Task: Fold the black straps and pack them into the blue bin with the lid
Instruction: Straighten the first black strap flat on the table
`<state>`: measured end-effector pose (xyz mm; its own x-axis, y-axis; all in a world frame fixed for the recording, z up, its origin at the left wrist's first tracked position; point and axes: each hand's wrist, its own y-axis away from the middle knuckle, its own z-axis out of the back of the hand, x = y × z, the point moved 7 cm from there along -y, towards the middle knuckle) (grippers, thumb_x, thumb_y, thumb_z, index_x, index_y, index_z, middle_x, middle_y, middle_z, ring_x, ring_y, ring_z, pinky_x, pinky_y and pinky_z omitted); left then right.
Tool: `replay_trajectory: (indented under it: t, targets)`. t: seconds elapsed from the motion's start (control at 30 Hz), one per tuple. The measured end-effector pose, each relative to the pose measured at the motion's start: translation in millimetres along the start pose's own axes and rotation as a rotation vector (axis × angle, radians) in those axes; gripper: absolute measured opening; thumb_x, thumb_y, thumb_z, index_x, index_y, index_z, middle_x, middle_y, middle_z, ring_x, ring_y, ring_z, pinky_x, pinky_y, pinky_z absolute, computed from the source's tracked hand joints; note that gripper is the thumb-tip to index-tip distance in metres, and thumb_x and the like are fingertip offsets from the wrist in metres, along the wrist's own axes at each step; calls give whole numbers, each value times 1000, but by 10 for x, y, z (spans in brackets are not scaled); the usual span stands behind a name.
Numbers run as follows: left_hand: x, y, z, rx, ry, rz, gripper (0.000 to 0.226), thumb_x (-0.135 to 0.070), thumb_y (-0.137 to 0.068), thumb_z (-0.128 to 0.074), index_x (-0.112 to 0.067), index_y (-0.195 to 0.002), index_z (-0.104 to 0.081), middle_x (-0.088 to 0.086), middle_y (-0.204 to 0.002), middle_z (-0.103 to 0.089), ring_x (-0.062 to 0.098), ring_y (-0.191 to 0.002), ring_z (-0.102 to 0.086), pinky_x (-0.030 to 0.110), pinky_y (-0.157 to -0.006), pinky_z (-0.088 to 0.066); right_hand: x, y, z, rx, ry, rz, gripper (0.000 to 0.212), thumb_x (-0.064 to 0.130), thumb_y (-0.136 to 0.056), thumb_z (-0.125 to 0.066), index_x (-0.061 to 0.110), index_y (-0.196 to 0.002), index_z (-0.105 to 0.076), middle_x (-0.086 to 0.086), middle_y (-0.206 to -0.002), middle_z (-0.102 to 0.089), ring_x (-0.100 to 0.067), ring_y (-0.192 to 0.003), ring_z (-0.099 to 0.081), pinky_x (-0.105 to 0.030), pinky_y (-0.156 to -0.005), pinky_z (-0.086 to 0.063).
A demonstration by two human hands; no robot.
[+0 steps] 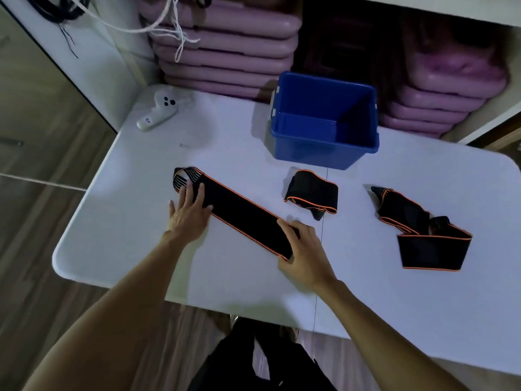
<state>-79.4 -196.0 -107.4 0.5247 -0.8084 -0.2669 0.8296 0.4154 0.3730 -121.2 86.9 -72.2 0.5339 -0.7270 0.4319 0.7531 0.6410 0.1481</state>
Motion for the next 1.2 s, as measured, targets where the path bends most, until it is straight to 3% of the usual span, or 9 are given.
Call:
replay_trajectory:
  t: [0.2, 0.37, 0.57, 0.67, 0.77, 0.87, 0.93, 1.07, 1.2]
  targets:
    - [-11, 18, -55, 51, -13, 24, 63, -46, -101, -20, -24, -152, 10, 5, -159, 22, 22, -148, 15, 59, -116, 2, -235, 224, -181, 43, 363, 40, 68, 56, -99, -29, 22, -156, -19, -11, -164, -9, -33, -151, -12, -60, -109, -27]
    - [-49, 21, -34, -10, -54, 8, 65, -48, -100, -18, -20, -152, 8, 9, -160, 18, 25, -148, 15, 57, -116, 3, -156, 170, -95, 26, 347, 86, 69, 57, -99, -32, 22, -156, -18, -8, -165, -5, -27, -152, -6, -61, -116, -12]
    - [-76, 47, -103, -39, -92, -3, 63, -48, -100, -21, -21, -153, 1, 7, -162, 10, 24, -149, 9, 59, -115, -3, -181, 309, -303, 155, 307, 174, 66, 56, -102, -23, 21, -157, -14, -6, -165, -5, -25, -152, -9, -61, -114, -23]
    - [-297, 59, 153, -184, -130, -36, 54, -36, -100, -36, -10, -147, -30, 19, -156, -21, 37, -143, -21, 58, -111, -22, -126, 276, -129, 88, 191, 186, 62, 53, -102, -25, 24, -156, -15, -5, -165, -3, -22, -152, -3, -56, -118, -14]
    - [-901, 103, 461, -431, -110, -259, 41, -30, -91, -50, -10, -127, -55, 15, -133, -51, 39, -114, -51, 51, -91, -43, -206, 178, 360, -149, 17, 32, 53, 44, -101, -40, 28, -150, -29, -2, -160, -22, -21, -147, -22, -44, -114, -27]
    - [-1743, 90, 411, -310, -102, -541, 58, -34, -89, -59, -17, -141, -40, 12, -146, -39, 33, -132, -40, 48, -104, -38, -556, 115, 765, -381, -144, -233, 58, 32, -95, -55, 31, -147, -31, 0, -153, -29, -21, -139, -28, -43, -108, -32]
    - [-2199, 46, 263, -170, -109, -610, 78, -31, -86, -64, -21, -150, -20, 11, -157, -20, 29, -144, -21, 46, -114, -28, -796, 26, 818, -396, -255, -344, 69, 31, -90, -61, 31, -149, -26, -2, -154, -28, -23, -141, -25, -45, -110, -30]
    - [-2649, -123, 38, 54, 37, -553, 92, -17, -81, -71, -17, -152, -12, 14, -155, -19, 34, -142, -23, 50, -113, -32, -1021, -271, 753, -180, -387, -336, 89, 52, -75, -68, 29, -148, -23, 4, -143, -45, -25, -135, -34, -40, -107, -33]
    - [-2600, -134, 152, 117, 439, -432, 79, -8, -82, -65, -19, -148, -23, 13, -145, -27, 29, -131, -39, 34, -107, -39, -1100, -422, 642, -144, -575, -335, 93, 40, -63, -78, 37, -144, -31, 9, -125, -63, -19, -118, -55, -50, -96, -49]
